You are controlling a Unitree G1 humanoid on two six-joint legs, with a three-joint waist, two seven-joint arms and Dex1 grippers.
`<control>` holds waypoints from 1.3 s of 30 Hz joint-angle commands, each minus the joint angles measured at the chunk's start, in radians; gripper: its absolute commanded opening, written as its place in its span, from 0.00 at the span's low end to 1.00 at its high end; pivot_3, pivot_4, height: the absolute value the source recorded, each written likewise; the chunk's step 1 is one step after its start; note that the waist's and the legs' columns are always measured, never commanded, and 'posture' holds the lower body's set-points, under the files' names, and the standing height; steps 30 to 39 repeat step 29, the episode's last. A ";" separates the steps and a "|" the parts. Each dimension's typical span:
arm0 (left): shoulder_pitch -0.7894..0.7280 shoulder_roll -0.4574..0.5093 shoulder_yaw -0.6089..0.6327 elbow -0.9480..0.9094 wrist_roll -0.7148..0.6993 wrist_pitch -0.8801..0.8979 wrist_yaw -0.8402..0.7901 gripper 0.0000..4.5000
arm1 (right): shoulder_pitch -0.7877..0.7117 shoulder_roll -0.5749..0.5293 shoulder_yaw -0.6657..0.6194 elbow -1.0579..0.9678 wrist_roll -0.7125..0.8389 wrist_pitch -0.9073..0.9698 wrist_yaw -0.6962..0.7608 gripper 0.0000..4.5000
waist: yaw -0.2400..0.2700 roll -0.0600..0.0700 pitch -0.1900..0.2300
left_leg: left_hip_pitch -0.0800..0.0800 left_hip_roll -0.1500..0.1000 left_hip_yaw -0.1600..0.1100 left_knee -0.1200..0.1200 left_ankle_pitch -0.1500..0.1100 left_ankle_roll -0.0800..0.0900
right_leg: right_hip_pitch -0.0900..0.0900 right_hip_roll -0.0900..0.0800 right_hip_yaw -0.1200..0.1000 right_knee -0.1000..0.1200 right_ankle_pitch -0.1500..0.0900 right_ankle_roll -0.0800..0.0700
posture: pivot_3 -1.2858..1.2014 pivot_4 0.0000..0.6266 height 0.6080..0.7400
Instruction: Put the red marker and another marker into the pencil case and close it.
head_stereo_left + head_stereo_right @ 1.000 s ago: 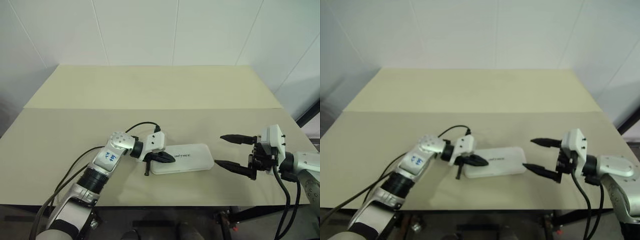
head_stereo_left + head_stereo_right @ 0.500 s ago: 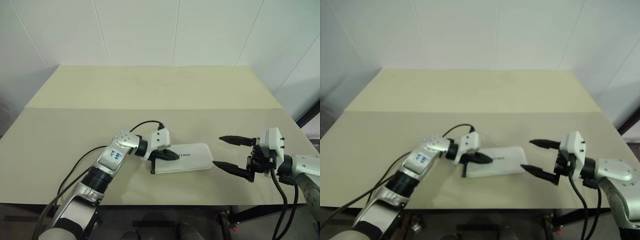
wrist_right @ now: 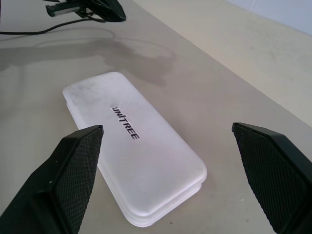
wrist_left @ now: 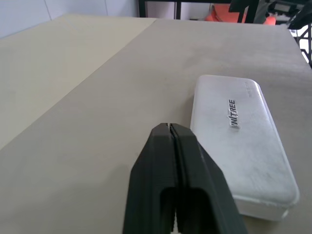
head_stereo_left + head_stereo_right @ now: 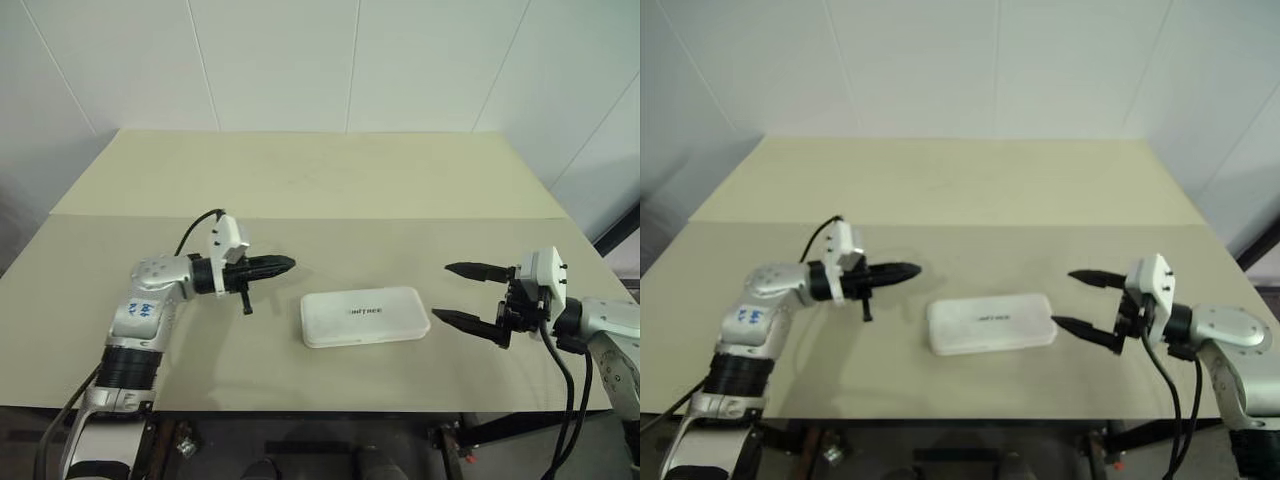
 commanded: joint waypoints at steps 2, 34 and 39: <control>0.067 0.061 0.067 -0.045 -0.075 -0.037 -0.062 0.35 | -0.033 -0.019 -0.010 0.024 -0.015 -0.040 0.025 1.00 | -0.004 0.000 0.000 | 0.000 0.000 0.000 -0.001 0.000 0.000 | -0.001 0.000 0.000 0.000 0.000 0.000 | 0.52 0.24 1.00; 0.179 0.150 0.132 -0.280 -0.185 0.069 0.022 0.99 | -0.228 -0.034 0.031 0.299 -0.112 -0.173 0.131 1.00 | -0.006 0.000 0.000 | 0.000 0.001 0.001 -0.004 0.000 0.000 | -0.002 0.000 0.000 0.000 -0.001 -0.001 | 0.52 0.24 1.00; 0.179 0.150 0.132 -0.280 -0.185 0.069 0.022 0.99 | -0.228 -0.034 0.031 0.299 -0.112 -0.173 0.131 1.00 | -0.006 0.000 0.000 | 0.000 0.001 0.001 -0.004 0.000 0.000 | -0.002 0.000 0.000 0.000 -0.001 -0.001 | 0.52 0.24 1.00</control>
